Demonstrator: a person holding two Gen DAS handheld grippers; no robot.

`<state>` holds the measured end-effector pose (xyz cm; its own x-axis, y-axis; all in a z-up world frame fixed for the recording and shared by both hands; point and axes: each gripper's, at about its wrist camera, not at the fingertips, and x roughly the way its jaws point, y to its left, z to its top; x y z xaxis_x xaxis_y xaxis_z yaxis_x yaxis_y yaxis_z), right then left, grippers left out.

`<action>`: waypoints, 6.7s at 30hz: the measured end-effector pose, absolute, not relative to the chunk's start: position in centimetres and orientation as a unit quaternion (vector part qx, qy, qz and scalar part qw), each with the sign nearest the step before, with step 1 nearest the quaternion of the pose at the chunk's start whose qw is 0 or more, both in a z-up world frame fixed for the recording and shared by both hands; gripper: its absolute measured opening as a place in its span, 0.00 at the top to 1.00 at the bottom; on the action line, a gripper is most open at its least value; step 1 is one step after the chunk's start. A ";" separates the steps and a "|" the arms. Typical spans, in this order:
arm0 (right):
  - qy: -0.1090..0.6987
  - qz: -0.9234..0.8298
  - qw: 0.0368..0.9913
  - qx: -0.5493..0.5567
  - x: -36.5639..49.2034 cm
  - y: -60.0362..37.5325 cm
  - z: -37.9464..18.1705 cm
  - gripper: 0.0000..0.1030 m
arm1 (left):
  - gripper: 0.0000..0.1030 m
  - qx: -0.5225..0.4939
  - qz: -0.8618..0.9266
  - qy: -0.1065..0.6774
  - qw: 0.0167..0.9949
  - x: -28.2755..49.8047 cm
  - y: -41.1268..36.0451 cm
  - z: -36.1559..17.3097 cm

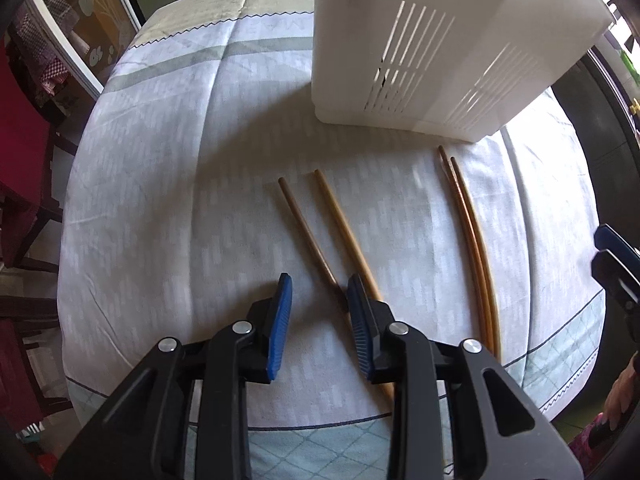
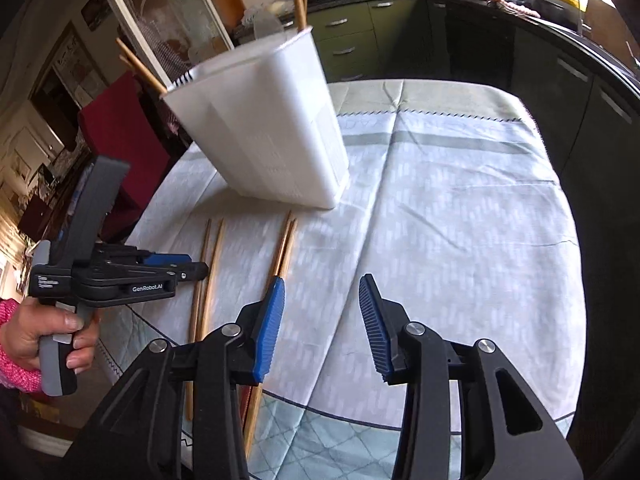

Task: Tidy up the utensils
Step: 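Grasp a wooden chopstick with the left tool while the right tool grasps another, then lift both chopsticks upright and carry them over the white caddy, then open both tools to drop the chopsticks into the caddy, then grasp a plain chopstick with the left tool while the right tool grasps a red-tipped one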

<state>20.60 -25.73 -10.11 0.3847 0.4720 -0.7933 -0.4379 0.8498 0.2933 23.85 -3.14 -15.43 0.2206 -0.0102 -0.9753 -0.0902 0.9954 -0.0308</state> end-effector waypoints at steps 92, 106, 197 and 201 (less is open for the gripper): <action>0.375 0.263 0.889 0.008 13.8 -25.8 -0.2 0.93 | 0.95 0.004 -0.029 0.449 0.893 14.1 0.7 0.8; 0.363 0.268 0.892 0.014 12.7 -26.0 1.1 0.93 | 0.95 0.024 -0.035 0.424 0.905 12.8 -0.5 1.4; 0.379 0.208 0.888 0.158 14.1 -36.3 -5.9 0.62 | 0.51 -0.095 0.028 0.641 0.761 24.0 -2.7 -14.4; 0.379 0.206 0.885 0.176 13.9 -37.7 -6.7 0.61 | 0.71 -0.088 0.039 0.638 0.764 24.6 -3.3 -15.2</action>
